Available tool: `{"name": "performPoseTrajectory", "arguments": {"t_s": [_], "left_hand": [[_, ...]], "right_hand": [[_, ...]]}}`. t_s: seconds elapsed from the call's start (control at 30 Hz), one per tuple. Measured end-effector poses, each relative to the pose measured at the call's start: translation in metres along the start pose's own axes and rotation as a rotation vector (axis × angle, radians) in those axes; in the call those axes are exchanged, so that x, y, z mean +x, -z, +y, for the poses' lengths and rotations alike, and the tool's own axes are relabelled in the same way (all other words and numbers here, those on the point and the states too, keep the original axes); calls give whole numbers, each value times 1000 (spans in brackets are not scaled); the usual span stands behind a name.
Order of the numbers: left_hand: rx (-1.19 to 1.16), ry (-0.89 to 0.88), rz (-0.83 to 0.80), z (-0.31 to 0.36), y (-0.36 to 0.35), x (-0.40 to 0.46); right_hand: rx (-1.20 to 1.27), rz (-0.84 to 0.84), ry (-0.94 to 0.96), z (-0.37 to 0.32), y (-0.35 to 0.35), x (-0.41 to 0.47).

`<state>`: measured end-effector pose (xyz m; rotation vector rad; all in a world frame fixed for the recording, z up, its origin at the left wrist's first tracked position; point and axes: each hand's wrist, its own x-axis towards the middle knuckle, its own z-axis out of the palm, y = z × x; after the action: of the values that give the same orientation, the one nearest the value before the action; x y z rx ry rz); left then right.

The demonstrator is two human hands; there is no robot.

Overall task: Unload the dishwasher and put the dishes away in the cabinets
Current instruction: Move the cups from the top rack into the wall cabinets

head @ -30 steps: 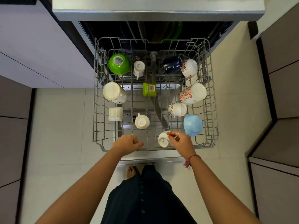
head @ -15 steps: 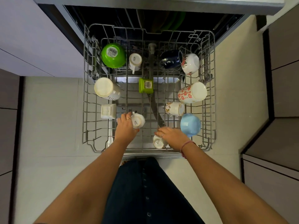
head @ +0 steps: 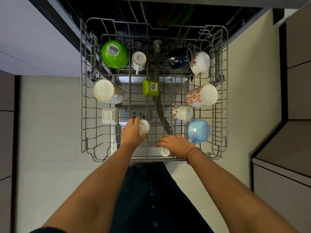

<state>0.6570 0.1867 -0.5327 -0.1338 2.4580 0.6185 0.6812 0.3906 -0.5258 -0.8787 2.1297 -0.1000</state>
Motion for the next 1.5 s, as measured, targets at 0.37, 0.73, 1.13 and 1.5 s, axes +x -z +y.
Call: {"name": "performPoseTrajectory", "arguments": {"t_s": [0.37,0.73,1.13,1.5], "left_hand": [[-323,-4,-71,6,35,-23],[-514,-9,76,-9,82,-68],[-928,-92,120,-50,141,-127],[-1168,-218,200,-166,246,-196]], "right_hand": [[399,102,-122,-4,14,-18],[745,182,-282,-15,40,-47],[932,532,-413,-97,48,-12],[1194,1019,-409,-256,127,31]]}}
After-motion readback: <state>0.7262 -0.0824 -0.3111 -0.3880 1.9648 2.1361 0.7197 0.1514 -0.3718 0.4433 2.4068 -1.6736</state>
